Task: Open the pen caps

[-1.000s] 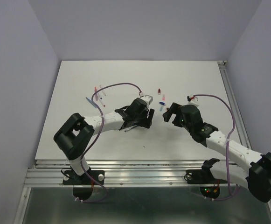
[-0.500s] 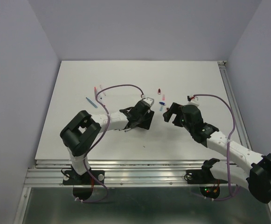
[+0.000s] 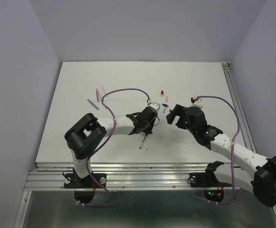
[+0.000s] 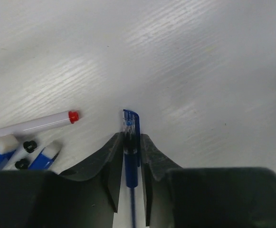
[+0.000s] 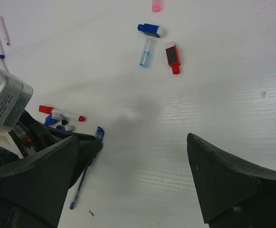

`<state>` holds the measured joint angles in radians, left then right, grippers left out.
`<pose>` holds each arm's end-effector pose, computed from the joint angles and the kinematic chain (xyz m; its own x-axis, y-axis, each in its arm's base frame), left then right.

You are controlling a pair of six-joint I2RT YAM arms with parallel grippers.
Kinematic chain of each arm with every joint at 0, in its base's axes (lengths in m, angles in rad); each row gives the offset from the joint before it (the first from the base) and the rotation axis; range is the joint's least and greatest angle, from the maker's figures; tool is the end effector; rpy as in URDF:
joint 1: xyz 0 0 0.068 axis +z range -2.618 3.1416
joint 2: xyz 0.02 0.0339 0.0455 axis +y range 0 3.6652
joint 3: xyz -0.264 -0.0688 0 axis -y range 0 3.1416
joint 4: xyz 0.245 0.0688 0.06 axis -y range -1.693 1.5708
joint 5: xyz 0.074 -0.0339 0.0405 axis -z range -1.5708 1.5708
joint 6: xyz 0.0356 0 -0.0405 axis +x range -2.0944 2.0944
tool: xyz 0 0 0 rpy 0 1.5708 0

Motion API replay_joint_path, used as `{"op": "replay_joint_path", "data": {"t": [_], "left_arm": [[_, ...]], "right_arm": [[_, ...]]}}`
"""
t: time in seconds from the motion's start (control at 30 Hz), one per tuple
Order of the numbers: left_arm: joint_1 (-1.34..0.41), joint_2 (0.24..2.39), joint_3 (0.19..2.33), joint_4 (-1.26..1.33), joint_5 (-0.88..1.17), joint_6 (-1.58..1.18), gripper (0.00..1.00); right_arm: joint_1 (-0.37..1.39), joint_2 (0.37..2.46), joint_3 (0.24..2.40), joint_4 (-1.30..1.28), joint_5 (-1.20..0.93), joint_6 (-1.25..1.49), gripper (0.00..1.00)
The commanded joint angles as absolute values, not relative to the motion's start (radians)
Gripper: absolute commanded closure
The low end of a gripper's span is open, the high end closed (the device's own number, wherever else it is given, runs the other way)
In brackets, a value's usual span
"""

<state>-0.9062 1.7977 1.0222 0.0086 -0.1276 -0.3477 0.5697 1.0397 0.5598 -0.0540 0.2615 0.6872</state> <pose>0.2349 -0.2924 0.1662 -0.6491 0.2805 -0.7071 0.5351 0.8291 -0.1623 0.1941 0.1134 0.2261 -0.5429 0.3800 -0.7489 0.0139 0.8957 0.4444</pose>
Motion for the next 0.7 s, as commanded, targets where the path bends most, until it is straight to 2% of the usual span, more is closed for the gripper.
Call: {"op": "replay_joint_path", "data": {"t": [0.0,0.13,0.2,0.23,0.27,0.3,0.47,0.67], "left_arm": [[-0.960,1.812,1.054,-0.046,-0.144,-0.371,0.72],[-1.008,1.821,1.074,-0.061,-0.169,-0.368,0.75],[-1.028,1.824,1.086,-0.072,-0.181,-0.376,0.84],[-1.037,1.822,1.086,-0.074,-0.186,-0.388,0.93],[-1.042,1.819,1.086,-0.072,-0.189,-0.391,0.99],[-1.045,1.812,1.086,-0.069,-0.192,-0.396,1.00],[-1.051,1.740,1.066,-0.052,-0.235,-0.436,1.00],[-1.052,1.556,0.994,0.023,-0.259,-0.489,1.00]], "right_arm": [[0.569,1.014,0.543,-0.048,0.301,0.680,0.00],[0.569,1.012,0.543,-0.055,0.301,0.683,0.00],[0.569,1.011,0.543,-0.057,0.301,0.689,0.00],[0.569,1.011,0.543,-0.064,0.299,0.692,0.00],[0.569,1.011,0.548,-0.067,0.299,0.695,0.00],[0.569,1.011,0.549,-0.072,0.298,0.699,0.00],[0.569,1.005,0.560,-0.103,0.279,0.729,0.00],[0.569,0.979,0.552,-0.069,0.181,0.746,0.00]]}}
